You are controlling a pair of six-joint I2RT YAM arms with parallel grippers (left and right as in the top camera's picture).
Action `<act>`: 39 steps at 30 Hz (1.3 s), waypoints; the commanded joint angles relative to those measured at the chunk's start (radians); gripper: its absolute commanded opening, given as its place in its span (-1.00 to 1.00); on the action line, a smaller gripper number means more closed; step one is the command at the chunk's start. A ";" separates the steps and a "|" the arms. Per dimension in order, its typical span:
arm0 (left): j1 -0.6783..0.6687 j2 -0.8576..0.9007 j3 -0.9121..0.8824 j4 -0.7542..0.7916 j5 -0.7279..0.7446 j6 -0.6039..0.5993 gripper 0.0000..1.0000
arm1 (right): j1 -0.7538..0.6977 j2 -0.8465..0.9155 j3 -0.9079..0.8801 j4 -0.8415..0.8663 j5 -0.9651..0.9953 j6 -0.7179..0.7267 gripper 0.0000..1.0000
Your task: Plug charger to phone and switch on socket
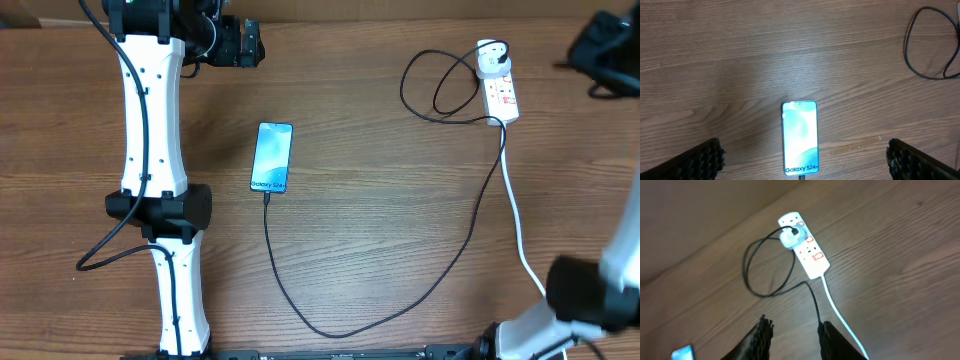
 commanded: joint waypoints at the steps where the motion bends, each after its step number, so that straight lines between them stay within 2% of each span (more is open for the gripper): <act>1: -0.002 -0.009 0.015 -0.002 -0.006 0.000 0.99 | 0.003 -0.131 0.024 -0.036 -0.010 0.000 -0.42; 5: -0.002 -0.009 0.015 -0.002 -0.006 0.000 0.99 | 0.003 -0.269 0.024 -0.126 -0.010 0.000 -0.39; 7: -0.002 -0.009 0.015 -0.002 -0.006 0.000 0.99 | 0.003 -0.316 0.022 -0.133 -0.011 0.000 -0.36; 9: -0.002 -0.009 0.015 -0.002 -0.006 0.000 0.99 | 0.003 -0.369 0.021 -0.133 -0.027 -0.001 -0.44; 10: -0.002 -0.009 0.015 -0.002 -0.006 0.000 0.99 | 0.003 -0.400 0.022 -0.133 -0.040 -0.002 -0.39; 13: -0.002 -0.009 0.015 -0.002 -0.006 0.000 0.99 | 0.003 -0.483 0.022 -0.132 -0.040 -0.002 1.00; 17: -0.002 -0.009 0.015 -0.002 -0.006 0.000 0.99 | 0.003 -0.585 0.022 -0.132 -0.069 0.000 1.00; 20: -0.002 -0.009 0.015 -0.002 -0.006 0.000 0.99 | 0.003 -0.658 0.022 -0.132 -0.166 -0.001 1.00; 24: -0.002 -0.009 0.015 -0.002 -0.006 0.000 0.99 | 0.003 -0.726 0.023 -0.132 -0.142 -0.006 0.99; 34: -0.002 -0.009 0.015 -0.002 -0.006 0.000 0.99 | 0.003 -0.759 0.021 -0.133 -0.133 -0.134 1.00; 39: -0.002 -0.009 0.015 -0.002 -0.006 0.000 0.99 | 0.003 -0.758 -0.033 -0.110 -0.109 -0.139 1.00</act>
